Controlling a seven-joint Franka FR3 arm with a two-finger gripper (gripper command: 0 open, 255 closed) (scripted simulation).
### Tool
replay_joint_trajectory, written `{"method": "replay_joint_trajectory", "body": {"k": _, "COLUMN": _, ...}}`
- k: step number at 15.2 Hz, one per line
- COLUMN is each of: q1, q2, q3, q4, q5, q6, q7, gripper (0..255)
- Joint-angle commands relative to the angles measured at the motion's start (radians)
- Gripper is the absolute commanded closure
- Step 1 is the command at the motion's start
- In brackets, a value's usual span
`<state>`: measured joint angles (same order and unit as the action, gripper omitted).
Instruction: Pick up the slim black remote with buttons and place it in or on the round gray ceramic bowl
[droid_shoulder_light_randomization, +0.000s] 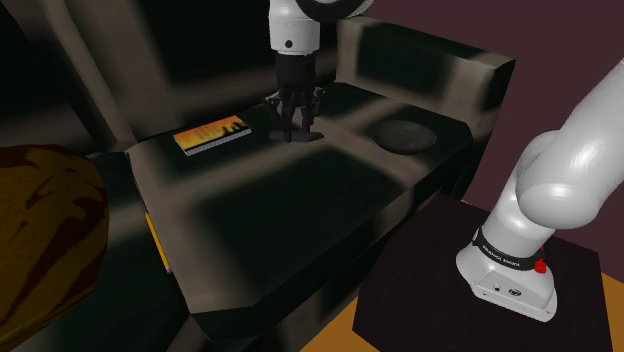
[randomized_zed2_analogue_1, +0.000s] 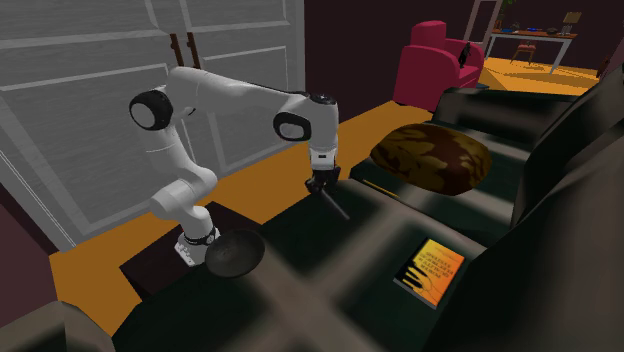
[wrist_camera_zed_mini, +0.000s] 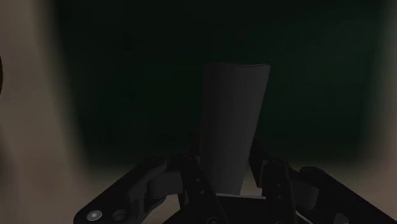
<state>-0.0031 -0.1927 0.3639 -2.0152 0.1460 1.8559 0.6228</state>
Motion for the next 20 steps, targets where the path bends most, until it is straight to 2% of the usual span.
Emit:
{"method": "replay_joint_trajectory", "body": {"k": 1, "q1": -0.010, "q2": -0.070, "q3": -0.029, "q4": -0.063, "q5": 0.020, "q6": -0.009, "q7": -0.049, "gripper": 255}}
{"method": "replay_joint_trajectory", "body": {"k": 10, "q1": -0.052, "q2": -0.328, "q3": -0.180, "q4": -0.303, "q5": 0.027, "q6": -0.048, "q7": -0.251, "gripper": 255}}
{"method": "replay_joint_trajectory", "body": {"k": 20, "q1": -0.132, "q2": -0.544, "q3": -0.369, "q4": -0.467, "q5": -0.073, "q6": -0.124, "q7": -0.468, "gripper": 255}}
